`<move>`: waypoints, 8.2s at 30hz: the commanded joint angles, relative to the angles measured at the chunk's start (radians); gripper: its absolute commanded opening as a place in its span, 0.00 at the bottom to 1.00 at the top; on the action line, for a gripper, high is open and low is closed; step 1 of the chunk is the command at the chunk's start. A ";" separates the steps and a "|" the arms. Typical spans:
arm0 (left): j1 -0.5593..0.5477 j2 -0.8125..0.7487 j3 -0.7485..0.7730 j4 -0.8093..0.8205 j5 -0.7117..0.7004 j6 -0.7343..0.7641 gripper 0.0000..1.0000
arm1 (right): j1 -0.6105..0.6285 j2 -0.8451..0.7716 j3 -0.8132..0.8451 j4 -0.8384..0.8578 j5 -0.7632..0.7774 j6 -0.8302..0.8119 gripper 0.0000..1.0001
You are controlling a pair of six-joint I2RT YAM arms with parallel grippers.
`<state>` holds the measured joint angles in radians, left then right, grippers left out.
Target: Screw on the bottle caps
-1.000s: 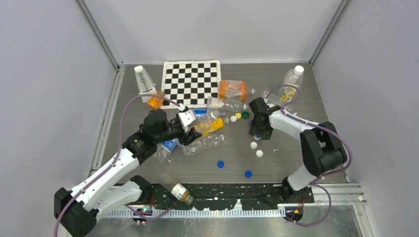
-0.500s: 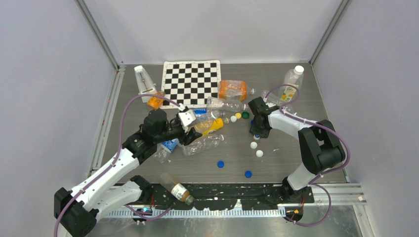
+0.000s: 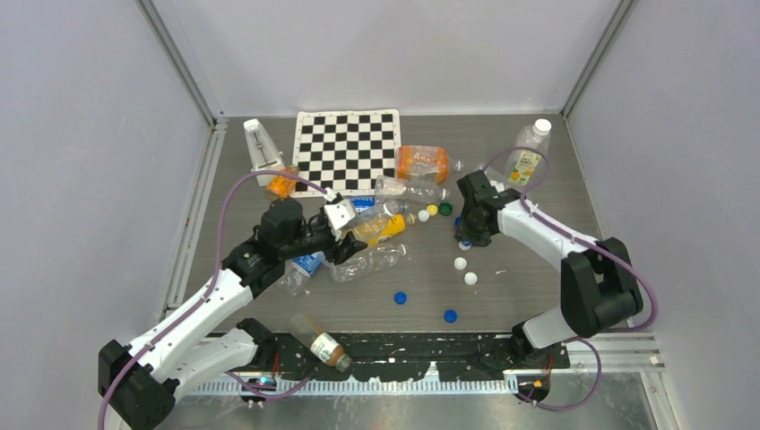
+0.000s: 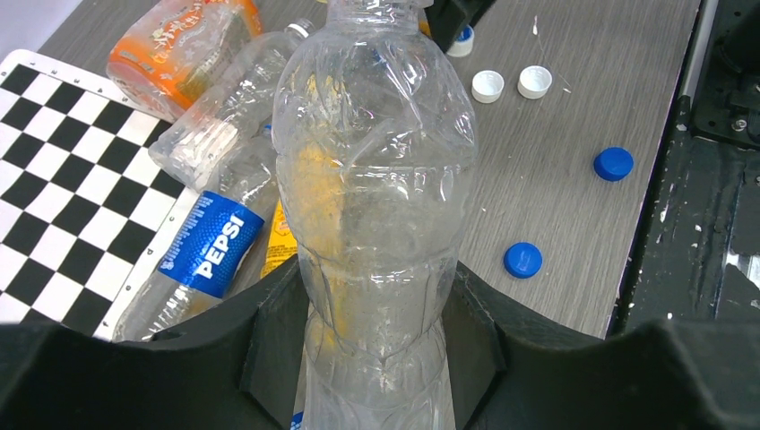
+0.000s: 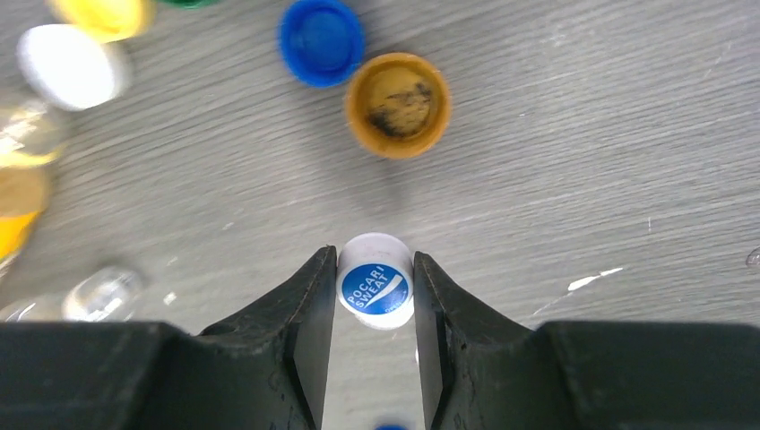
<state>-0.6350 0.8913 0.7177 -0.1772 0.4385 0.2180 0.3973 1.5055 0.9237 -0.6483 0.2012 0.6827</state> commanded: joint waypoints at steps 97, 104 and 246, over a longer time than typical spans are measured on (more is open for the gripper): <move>-0.031 0.078 -0.009 0.457 0.109 0.031 0.00 | 0.140 -0.086 0.564 -0.171 -0.915 -0.430 0.15; -0.065 0.093 -0.034 0.541 0.046 0.047 0.00 | 0.140 -0.104 0.531 -0.089 -0.879 -0.305 0.13; 0.024 0.134 0.169 0.002 0.402 0.149 0.00 | 0.122 -0.438 0.300 0.050 -1.112 -1.224 0.62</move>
<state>-0.6140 1.0256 0.8486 -0.2203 0.8158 0.3740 0.5053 1.0615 1.2064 -0.5655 -0.9520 -0.4950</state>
